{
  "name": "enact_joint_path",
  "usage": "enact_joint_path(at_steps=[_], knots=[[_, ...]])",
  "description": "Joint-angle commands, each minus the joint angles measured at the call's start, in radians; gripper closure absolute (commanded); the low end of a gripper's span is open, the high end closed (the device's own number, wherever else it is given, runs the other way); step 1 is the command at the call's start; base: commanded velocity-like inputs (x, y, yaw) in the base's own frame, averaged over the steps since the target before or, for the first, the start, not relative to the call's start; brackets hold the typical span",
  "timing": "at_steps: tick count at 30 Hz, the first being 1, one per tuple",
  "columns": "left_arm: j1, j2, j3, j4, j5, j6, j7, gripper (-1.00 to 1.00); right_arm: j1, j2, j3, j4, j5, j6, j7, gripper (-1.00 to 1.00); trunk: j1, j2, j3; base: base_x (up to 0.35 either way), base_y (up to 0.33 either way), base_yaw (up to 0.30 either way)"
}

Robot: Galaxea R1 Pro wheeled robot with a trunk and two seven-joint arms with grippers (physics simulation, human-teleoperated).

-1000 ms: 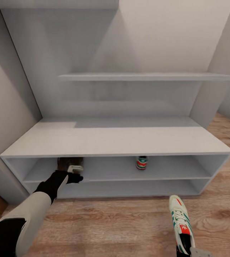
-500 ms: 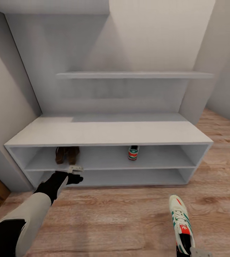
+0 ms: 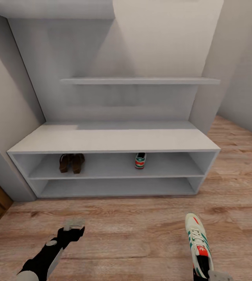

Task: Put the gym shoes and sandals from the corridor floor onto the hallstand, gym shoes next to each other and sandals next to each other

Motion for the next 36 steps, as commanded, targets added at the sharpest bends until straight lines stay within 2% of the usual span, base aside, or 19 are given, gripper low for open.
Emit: enact_joint_path(at_steps=[1, 5, 6, 7, 11, 12, 14, 18, 19, 21, 22, 26, 27, 31, 36], knots=[[0.035, 0.003, 0.01, 0.0, -0.004, -0.059, -0.008, -1.0, -0.001, 0.001, -0.005, 0.001, 0.01, -0.003, -0.003, 1.0, 0.0, 0.0, -0.001, -0.027, -0.016, 0.0], [0.119, 0.01, 0.013, 0.001, -0.003, -0.189, -0.008, -1.0, -0.001, 0.002, -0.005, 0.0, 0.01, -0.003, -0.001, 1.0, 0.0, 0.0, -0.001, -0.015, -0.009, 0.0], [0.149, 0.011, 0.013, 0.001, -0.003, -0.236, -0.008, -1.0, -0.001, 0.003, -0.005, -0.001, 0.01, -0.003, -0.001, 1.0, 0.0, 0.0, -0.001, -0.006, -0.003, 0.0], [0.217, 0.012, 0.014, 0.009, -0.001, -0.335, -0.009, -1.0, -0.001, 0.009, 0.002, -0.009, 0.009, 0.0, 0.001, 1.0, 0.0, 0.0, -0.001, -0.002, -0.001, 0.0], [0.266, 0.012, 0.014, 0.012, -0.001, -0.405, -0.012, -1.0, -0.003, 0.018, 0.04, -0.028, 0.009, 0.007, 0.0, 1.0, 0.0, 0.0, -0.001, 0.0, 0.0, 0.0], [0.281, 0.012, 0.014, 0.01, 0.0, -0.421, -0.014, -1.0, -0.006, 0.021, 0.061, -0.037, 0.008, 0.016, -0.001, 1.0, 0.0, 0.0, -0.001, 0.0, 0.0, 0.0], [0.294, 0.012, 0.014, 0.01, 0.0, -0.431, -0.017, -1.0, -0.014, 0.023, 0.08, -0.047, 0.008, 0.033, -0.001, 1.0, 0.0, 0.0, -0.001, 0.0, 0.0, 0.0], [0.311, 0.012, 0.015, 0.014, 0.0, -0.442, -0.024, -1.0, -0.056, 0.032, 0.119, -0.079, 0.006, 0.131, -0.002, 1.0, 0.0, 0.0, -0.001, 0.0, 0.0, 0.0], [0.314, 0.012, 0.015, 0.015, 0.0, -0.441, -0.024, -1.0, -0.079, 0.04, 0.13, -0.094, 0.006, 0.193, -0.003, 1.0, 0.0, 0.0, -0.001, 0.0, 0.0, 0.0], [0.316, 0.012, 0.016, 0.016, 0.0, -0.439, -0.025, -1.0, -0.103, 0.051, 0.137, -0.108, 0.006, 0.257, -0.003, 1.0, 0.0, 0.0, -0.001, 0.0, 0.0, 0.0], [0.317, 0.012, 0.016, 0.016, 0.0, -0.438, -0.025, -1.0, -0.126, 0.063, 0.142, -0.124, 0.006, 0.321, -0.004, 1.0, 0.0, 0.0, -0.001, 0.0, 0.0, 0.0], [0.319, 0.012, 0.016, 0.017, 0.0, -0.435, -0.025, -1.0, -0.167, 0.088, 0.146, -0.16, 0.006, 0.427, -0.007, 1.0, 0.0, 0.0, -0.001, 0.0, 0.0, 0.0], [0.319, 0.013, 0.016, 0.018, 0.001, -0.435, -0.025, -1.0, -0.184, 0.103, 0.148, -0.181, 0.006, 0.466, -0.008, 1.0, 0.0, 0.0, -0.001, 0.0, 0.0, 0.0], [0.319, 0.018, 0.027, 0.02, 0.009, -0.434, -0.025, -1.0, -0.22, 0.135, 0.15, -0.233, 0.007, 0.522, -0.011, 1.0, 0.0, 0.0, -0.001, 0.0, 0.0, 0.0], [0.319, 0.031, 0.059, 0.021, 0.043, -0.434, -0.027, -1.0, -0.26, 0.167, 0.152, -0.288, 0.007, 0.554, -0.037, 1.0, 0.0, 0.0, -0.001, 0.0, 0.0, 0.0]])
